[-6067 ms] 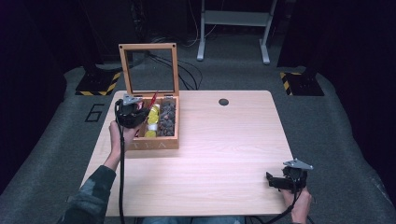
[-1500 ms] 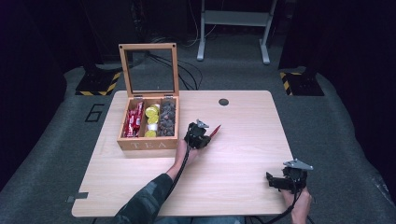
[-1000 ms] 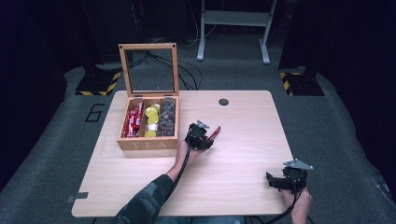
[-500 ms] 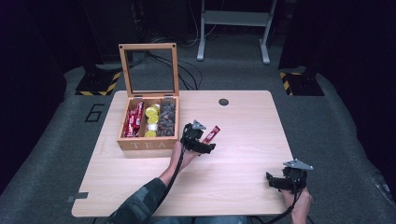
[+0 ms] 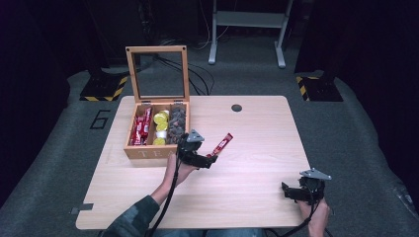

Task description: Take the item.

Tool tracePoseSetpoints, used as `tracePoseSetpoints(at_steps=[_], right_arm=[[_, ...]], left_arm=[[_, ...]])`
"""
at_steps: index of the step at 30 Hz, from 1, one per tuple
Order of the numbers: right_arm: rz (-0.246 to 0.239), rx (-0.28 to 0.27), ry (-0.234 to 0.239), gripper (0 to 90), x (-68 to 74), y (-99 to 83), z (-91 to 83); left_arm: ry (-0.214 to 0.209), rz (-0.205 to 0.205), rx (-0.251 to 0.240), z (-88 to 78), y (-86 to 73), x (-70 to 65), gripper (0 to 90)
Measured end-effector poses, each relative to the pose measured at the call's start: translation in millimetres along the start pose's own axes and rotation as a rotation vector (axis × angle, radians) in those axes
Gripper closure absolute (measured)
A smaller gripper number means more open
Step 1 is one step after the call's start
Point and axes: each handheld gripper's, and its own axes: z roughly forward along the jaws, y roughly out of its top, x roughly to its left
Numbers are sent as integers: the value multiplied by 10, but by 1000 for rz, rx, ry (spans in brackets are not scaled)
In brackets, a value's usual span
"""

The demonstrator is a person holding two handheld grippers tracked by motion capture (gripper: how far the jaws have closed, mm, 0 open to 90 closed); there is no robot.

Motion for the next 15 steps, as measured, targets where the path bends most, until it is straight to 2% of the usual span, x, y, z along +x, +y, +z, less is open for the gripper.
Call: tracePoseSetpoints(at_steps=[2,4,5,6,9,10,11,14,15], right_arm=[[1,0,-1,18,1,0,-1],[3,0,-1,18,2,0,-1],[2,0,-1,18,2,0,-1],[2,0,-1,18,2,-1,-1],[2,0,-1,18,2,0,-1],[2,0,-1,18,2,0,-1],[2,0,-1,18,2,-1,-1],[2,0,-2,18,3,-1,-1],[2,0,-2,18,2,-1,-1]], left_arm=[[-6,2,-1,-47,-22,5,135],[-4,3,-14,-200,-120,12,135],[-4,3,-14,-200,-120,12,134],[6,10,-17,-301,-196,40,135],[29,2,-24,-440,-310,90,134],[29,2,-24,-440,-310,90,134],[44,-2,-29,-529,-382,139,134],[60,-11,-32,-611,-454,186,135],[73,-15,-32,-683,-525,236,135]])
